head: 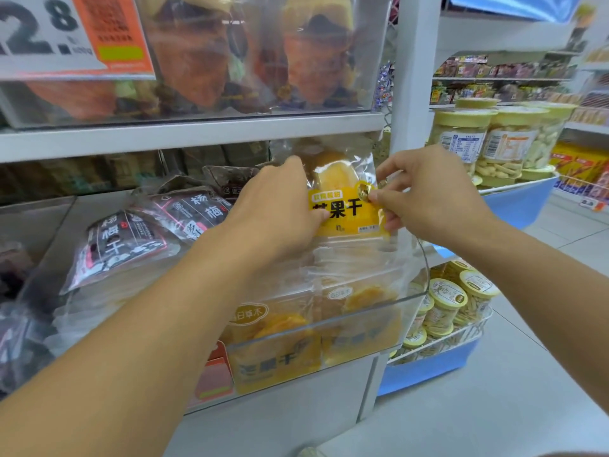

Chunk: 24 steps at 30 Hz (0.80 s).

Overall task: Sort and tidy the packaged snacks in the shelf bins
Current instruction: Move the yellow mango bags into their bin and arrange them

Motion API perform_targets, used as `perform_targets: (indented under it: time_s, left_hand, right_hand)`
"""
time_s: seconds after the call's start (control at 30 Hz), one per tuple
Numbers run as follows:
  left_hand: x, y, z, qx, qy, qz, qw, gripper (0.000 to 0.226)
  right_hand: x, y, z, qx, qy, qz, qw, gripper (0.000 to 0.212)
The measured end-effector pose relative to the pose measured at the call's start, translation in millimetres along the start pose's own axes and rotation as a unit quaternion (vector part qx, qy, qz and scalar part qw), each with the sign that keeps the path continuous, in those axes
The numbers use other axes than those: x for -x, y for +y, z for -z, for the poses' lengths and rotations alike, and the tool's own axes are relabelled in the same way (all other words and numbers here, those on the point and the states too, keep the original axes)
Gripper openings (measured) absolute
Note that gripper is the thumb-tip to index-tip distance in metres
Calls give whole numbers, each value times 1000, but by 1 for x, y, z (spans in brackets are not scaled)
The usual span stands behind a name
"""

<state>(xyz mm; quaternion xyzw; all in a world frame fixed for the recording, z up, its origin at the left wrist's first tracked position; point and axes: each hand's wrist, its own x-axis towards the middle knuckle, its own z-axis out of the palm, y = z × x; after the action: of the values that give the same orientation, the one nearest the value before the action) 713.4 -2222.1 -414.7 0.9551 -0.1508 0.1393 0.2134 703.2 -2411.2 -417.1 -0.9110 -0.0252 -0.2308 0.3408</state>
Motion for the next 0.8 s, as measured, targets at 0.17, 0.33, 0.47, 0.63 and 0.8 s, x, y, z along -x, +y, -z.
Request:
perform_targets:
  time_s: [0.17, 0.33, 0.47, 0.63, 0.8]
  left_hand:
    - [0, -5, -1, -12, -10, 2, 1000, 30]
    - [6, -2, 6, -29, 24, 11, 999, 43]
    - [21, -11, 17, 12, 80, -10, 997, 56]
    - [78, -44, 60, 61, 151, -83, 983, 13]
    - [148, -136, 136, -12, 208, 22, 978, 6]
  right_hand:
    - [2, -8, -3, 120, 4, 45, 992, 19]
    - [9, -20, 6, 213, 36, 66, 974, 30]
    - [24, -37, 10, 200, 72, 115, 970, 26]
    - [54, -103, -13, 69, 48, 263, 961, 11]
    - [87, -180, -72, -8, -122, 338, 933, 21]
